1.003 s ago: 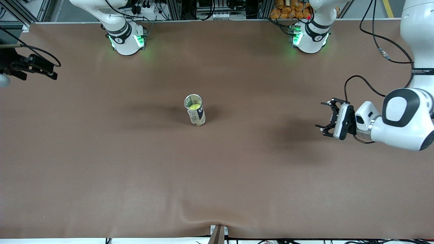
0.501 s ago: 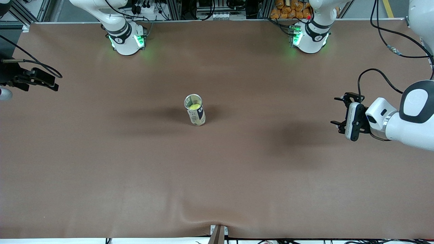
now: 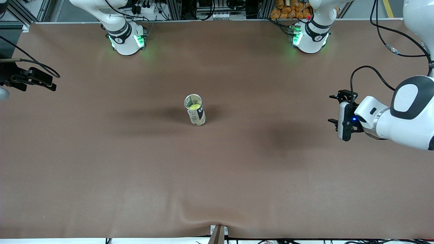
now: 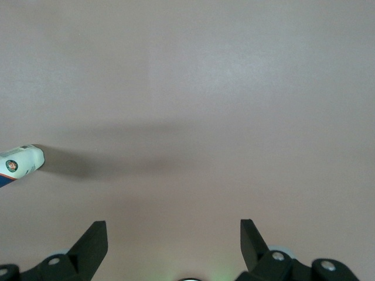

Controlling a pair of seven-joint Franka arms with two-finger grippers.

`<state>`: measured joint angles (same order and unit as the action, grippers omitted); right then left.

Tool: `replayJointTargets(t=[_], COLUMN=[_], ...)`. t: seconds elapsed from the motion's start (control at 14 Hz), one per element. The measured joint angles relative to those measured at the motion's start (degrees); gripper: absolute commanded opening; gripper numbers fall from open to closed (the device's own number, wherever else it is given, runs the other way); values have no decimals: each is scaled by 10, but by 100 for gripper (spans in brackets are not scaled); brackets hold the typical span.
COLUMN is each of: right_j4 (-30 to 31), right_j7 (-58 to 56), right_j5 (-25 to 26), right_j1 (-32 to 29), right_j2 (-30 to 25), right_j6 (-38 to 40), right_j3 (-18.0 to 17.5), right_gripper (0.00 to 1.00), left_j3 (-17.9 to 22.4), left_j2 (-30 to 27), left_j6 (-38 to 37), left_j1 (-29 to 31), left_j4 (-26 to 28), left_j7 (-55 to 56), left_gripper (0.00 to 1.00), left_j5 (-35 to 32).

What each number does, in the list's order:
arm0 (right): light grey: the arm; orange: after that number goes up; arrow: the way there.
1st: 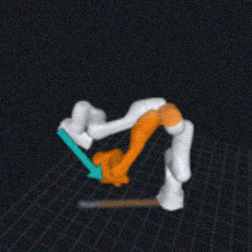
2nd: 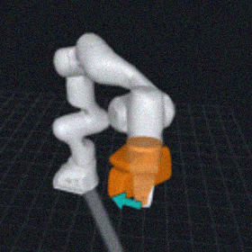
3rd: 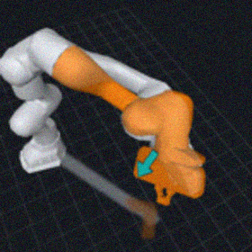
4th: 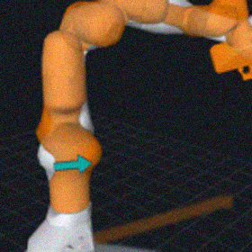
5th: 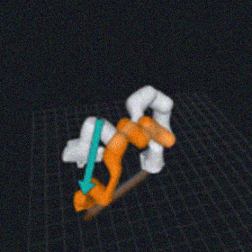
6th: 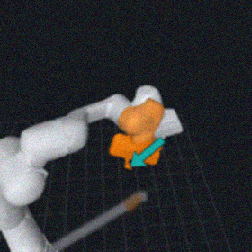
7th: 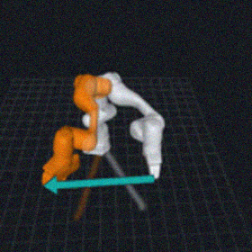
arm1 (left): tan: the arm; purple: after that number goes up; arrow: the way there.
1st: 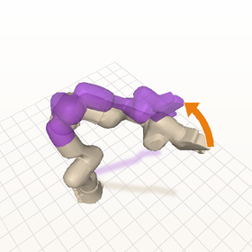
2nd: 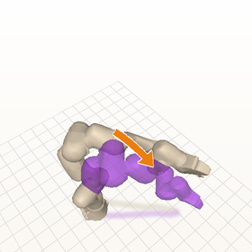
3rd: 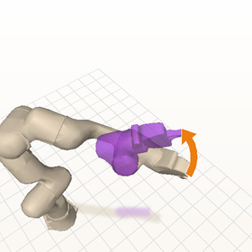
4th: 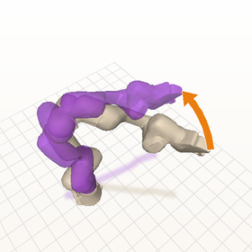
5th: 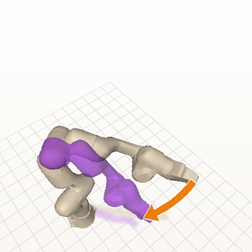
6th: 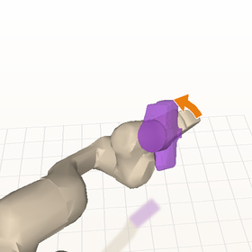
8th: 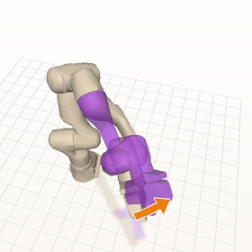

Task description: Insert tennis ball vertically with right arm

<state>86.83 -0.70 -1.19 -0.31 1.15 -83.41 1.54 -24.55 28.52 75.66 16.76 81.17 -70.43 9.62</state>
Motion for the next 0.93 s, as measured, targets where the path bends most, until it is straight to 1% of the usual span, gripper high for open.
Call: replayJointTargets(t=[0.14, 0.29, 0.36, 0.43, 0.64, 0.79, 0.93], right_j4=[0, 1, 1, 1, 1, 1, 1], right_j7=[9, 23, 34, 49, 67, 67, 68], right_j5=[0, 0, 0, 3, 12, 12, 12], right_j1=[0, 1, 3, 7, 19, 24, 39], right_j2=[0, 3, 4, 5, 5, 6, 6], right_j6=[-13, -36, -38, -39, -43, -43, -42], right_j3=[1, 0, -1, -2, -3, -3, -4], right_gripper=[100, 100, 100, 100, 100, 100, 100], left_j3=[3, 19, 39, 67, 165, 210, 233], left_j2=[-1, -7, -15, -22, -42, -59, -82], left_j6=[0, 0, 0, -1, -1, -1, -2], left_j1=[-1, -10, -20, -35, -101, -141, -166], left_j4=[-3, -7, -9, -10, -22, -27, -30], left_j7=[22, 46, 56, 60, 74, 125, 215], left_gripper=[100, 100, 100, 100, 100, 100, 100], left_j5=[0, 0, 0, 0, 0, 0, 0])
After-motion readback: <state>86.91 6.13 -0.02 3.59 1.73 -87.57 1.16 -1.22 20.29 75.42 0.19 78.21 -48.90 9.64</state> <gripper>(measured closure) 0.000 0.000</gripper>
